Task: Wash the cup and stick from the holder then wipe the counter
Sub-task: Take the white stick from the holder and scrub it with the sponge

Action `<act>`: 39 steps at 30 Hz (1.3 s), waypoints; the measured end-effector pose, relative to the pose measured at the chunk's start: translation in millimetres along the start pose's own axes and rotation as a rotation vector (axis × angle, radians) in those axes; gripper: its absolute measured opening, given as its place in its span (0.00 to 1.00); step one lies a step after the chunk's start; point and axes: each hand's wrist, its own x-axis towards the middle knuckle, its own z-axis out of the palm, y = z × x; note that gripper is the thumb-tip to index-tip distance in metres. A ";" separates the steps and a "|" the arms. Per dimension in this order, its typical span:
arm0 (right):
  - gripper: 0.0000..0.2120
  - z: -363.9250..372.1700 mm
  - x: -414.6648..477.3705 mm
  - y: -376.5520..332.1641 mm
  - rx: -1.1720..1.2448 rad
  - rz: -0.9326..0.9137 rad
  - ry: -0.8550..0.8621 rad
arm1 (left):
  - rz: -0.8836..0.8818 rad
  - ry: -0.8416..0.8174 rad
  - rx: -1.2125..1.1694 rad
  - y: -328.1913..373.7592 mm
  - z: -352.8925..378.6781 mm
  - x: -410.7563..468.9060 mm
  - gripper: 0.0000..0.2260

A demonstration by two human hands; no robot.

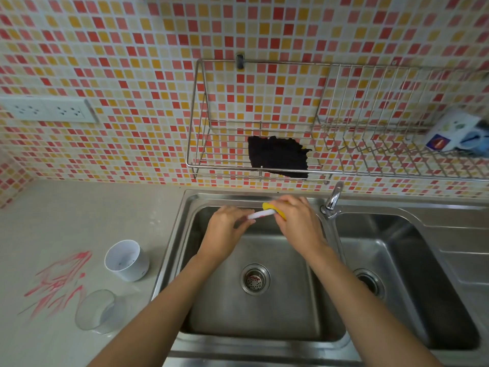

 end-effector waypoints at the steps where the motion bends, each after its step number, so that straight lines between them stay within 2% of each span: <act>1: 0.16 0.5 -1.0 -0.8 0.044 0.046 0.043 | -0.062 -0.009 -0.052 -0.6 1.1 0.0 0.11; 4: 0.21 4.3 -10.9 -18.0 0.185 0.129 0.160 | -0.275 -0.025 -0.300 1.6 3.4 2.1 0.09; 7: 0.23 12.2 -26.7 -35.7 0.221 -0.002 0.158 | -0.372 -0.052 -0.506 4.5 6.6 3.9 0.07; 8: 0.24 14.5 -27.9 -32.4 0.229 0.023 0.177 | -0.397 -0.068 -0.543 6.4 7.5 4.4 0.07; 11: 0.24 16.9 -28.7 -24.3 0.272 0.251 0.254 | -0.463 -0.055 -0.590 10.7 11.5 4.5 0.07; 12: 0.24 17.6 -31.2 -27.8 0.267 0.234 0.247 | -0.468 -0.049 -0.592 12.7 12.0 4.6 0.08; 15: 0.25 19.0 -39.5 -36.4 0.198 0.028 0.195 | -0.444 -0.061 -0.613 14.8 13.1 4.3 0.09; 19: 0.23 16.7 -32.1 -24.2 0.257 0.247 0.250 | -0.478 -0.011 -0.608 17.4 14.6 4.5 0.06; 23: 0.24 17.5 -40.2 -41.3 0.215 0.045 0.205 | -0.448 -0.042 -0.631 17.0 13.7 3.8 0.08; 26: 0.22 16.9 -34.5 -25.6 0.133 0.142 0.245 | -0.451 -0.044 -0.645 19.6 12.3 -0.5 0.07; 28: 0.19 16.7 -30.9 -16.9 0.063 0.133 0.261 | -0.434 -0.089 -0.643 20.0 11.4 -4.0 0.06; 31: 0.15 10.6 -29.0 -16.3 0.008 0.023 0.249 | -0.378 -0.154 -0.558 18.1 4.3 -6.8 0.07; 35: 0.14 -3.3 -27.3 -18.4 -0.007 0.026 0.220 | -0.267 -0.104 -0.414 20.7 -7.5 -10.3 0.15; 39: 0.14 -4.5 -26.4 -30.0 -0.033 -0.004 0.182 | -0.168 -0.082 -0.271 17.4 -17.8 -10.3 0.08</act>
